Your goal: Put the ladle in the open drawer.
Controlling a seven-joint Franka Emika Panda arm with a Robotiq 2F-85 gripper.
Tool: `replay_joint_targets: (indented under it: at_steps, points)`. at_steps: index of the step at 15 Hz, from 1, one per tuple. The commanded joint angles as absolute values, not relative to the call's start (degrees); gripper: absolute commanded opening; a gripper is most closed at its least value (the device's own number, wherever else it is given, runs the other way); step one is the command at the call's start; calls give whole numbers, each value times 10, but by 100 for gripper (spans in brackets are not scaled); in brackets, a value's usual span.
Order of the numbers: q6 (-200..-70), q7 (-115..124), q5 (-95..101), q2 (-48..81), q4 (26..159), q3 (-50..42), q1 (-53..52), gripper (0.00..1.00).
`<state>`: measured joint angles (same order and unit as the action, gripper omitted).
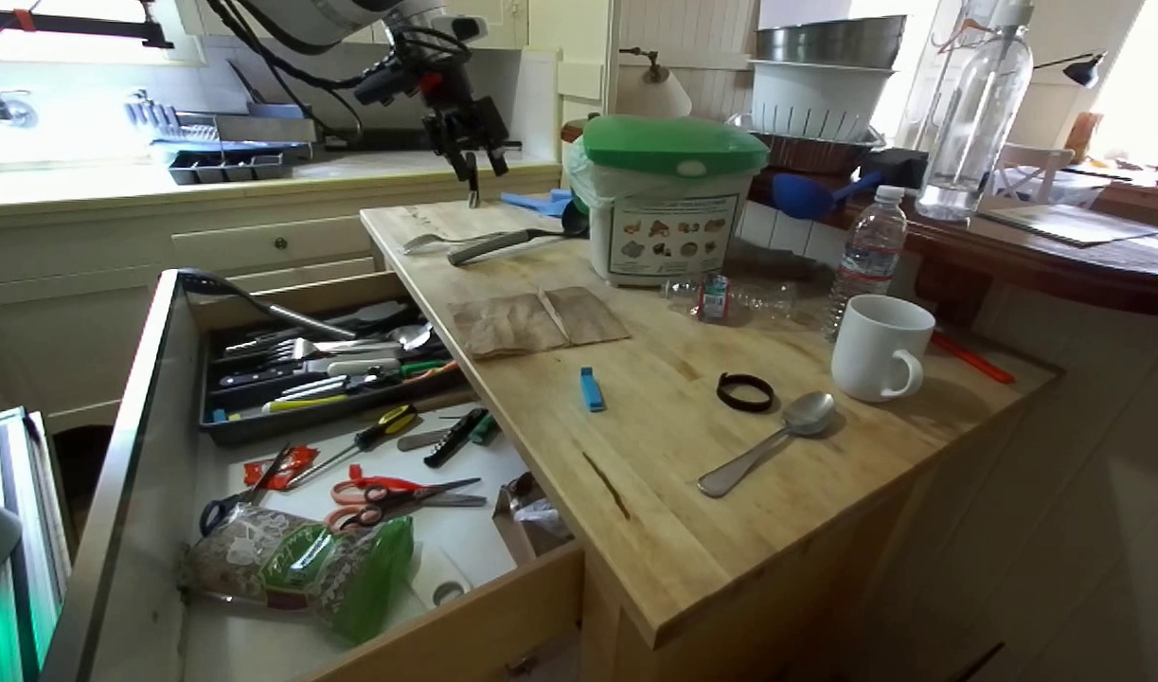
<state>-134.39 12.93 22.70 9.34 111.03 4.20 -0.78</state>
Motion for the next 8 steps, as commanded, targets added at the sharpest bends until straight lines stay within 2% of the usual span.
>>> replay_joint_targets:
  at_steps: [1,8]
  points:
    - [-1344,110,214,105,1098,25,-23,100]
    - [-1410,68,111,171,1065,16,0,100]
